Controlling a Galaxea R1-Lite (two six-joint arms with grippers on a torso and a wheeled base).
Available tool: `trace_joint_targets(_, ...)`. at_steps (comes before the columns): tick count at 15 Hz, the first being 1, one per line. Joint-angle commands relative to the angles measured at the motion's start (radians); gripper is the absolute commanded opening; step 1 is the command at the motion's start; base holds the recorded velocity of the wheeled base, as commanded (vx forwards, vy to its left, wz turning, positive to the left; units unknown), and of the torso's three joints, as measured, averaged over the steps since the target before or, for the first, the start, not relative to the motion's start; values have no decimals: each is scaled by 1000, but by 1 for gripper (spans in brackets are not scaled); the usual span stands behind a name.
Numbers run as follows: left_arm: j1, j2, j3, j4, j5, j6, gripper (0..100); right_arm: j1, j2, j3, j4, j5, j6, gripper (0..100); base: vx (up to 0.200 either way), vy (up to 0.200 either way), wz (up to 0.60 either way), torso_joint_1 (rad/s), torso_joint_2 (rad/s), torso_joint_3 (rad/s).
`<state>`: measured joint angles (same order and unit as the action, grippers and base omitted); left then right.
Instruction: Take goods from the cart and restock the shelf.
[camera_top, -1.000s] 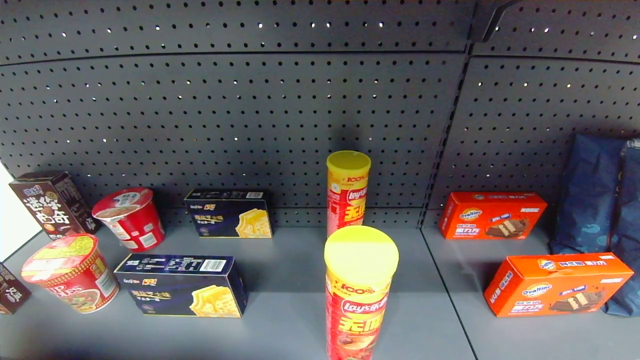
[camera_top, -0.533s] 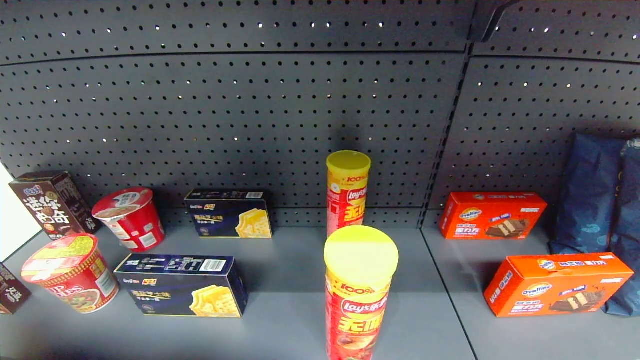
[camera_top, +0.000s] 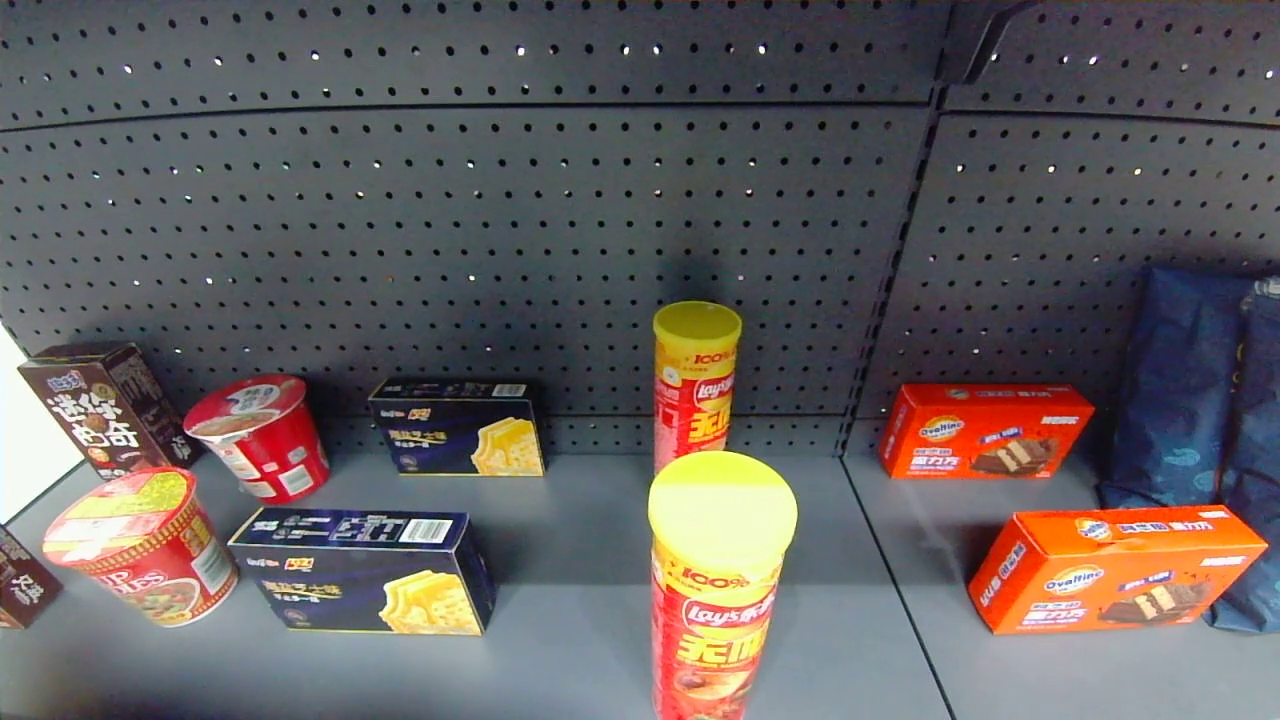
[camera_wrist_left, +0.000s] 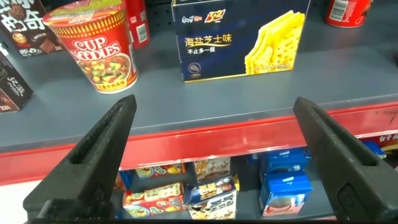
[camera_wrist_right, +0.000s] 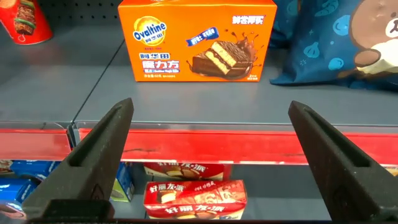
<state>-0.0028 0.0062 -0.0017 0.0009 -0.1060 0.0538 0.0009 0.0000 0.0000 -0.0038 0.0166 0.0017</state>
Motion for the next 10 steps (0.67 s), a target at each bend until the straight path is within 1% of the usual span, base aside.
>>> trace_joint_targets(1, 0, 0, 0, 1, 0, 0, 100, 1, 0, 0, -1, 0, 0, 100, 0, 0, 0, 0, 0, 0)
trace_joint_targets(10, 1, 0, 0, 1, 0, 1, 100, 1, 0, 0, -1, 0, -2, 100, 0, 0, 0, 0, 0, 0)
